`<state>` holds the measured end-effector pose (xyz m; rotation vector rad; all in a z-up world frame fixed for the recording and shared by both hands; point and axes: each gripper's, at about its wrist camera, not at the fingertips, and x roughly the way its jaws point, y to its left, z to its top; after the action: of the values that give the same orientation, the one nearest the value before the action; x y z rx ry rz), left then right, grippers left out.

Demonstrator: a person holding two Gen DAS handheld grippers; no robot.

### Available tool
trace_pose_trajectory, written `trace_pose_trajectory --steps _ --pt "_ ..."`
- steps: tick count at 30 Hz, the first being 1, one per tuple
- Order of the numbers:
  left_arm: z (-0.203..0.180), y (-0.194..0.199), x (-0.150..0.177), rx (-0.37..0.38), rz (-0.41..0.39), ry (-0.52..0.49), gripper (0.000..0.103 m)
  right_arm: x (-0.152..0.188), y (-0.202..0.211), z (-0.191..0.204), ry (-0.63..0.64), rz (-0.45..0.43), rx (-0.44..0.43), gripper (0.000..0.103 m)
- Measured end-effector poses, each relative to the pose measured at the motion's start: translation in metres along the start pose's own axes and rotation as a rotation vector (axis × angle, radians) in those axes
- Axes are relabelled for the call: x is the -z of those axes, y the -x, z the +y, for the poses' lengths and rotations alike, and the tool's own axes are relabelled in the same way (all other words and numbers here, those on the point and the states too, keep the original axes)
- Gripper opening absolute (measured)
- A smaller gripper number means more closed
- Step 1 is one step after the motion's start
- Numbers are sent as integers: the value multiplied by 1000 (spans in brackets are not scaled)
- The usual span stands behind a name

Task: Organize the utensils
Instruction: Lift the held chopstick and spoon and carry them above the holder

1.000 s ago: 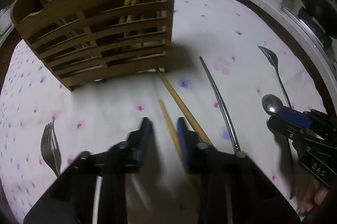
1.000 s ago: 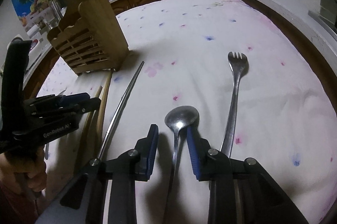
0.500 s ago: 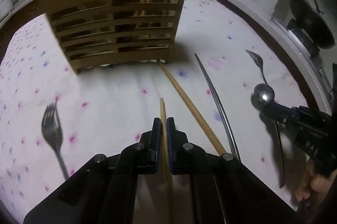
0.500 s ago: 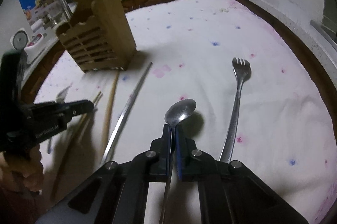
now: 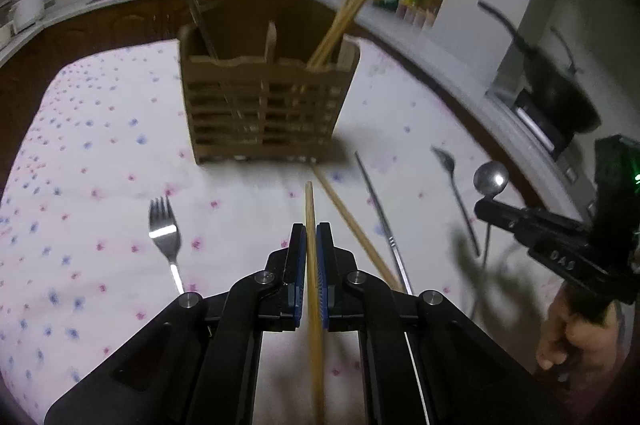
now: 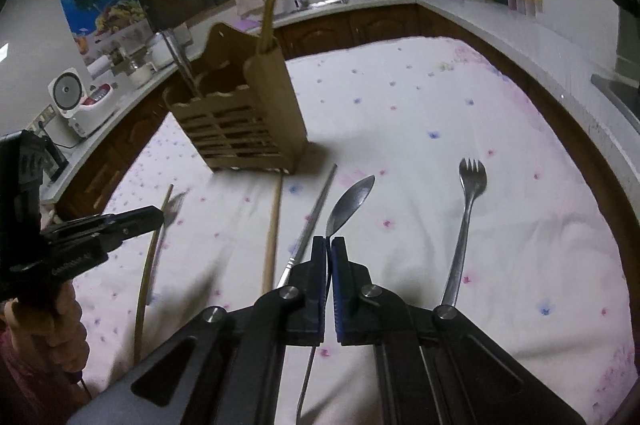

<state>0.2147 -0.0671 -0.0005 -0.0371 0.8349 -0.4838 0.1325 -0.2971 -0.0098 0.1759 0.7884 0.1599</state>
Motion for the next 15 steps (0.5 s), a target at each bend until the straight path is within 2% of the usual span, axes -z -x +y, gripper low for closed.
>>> trace_pose_trajectory --steps 6,15 --pt "0 43 -2 14 -95 5 4 -8 19 12 17 -53 -11 2" --pt "0 87 2 13 -192 2 4 -16 48 28 59 -132 -24 2"
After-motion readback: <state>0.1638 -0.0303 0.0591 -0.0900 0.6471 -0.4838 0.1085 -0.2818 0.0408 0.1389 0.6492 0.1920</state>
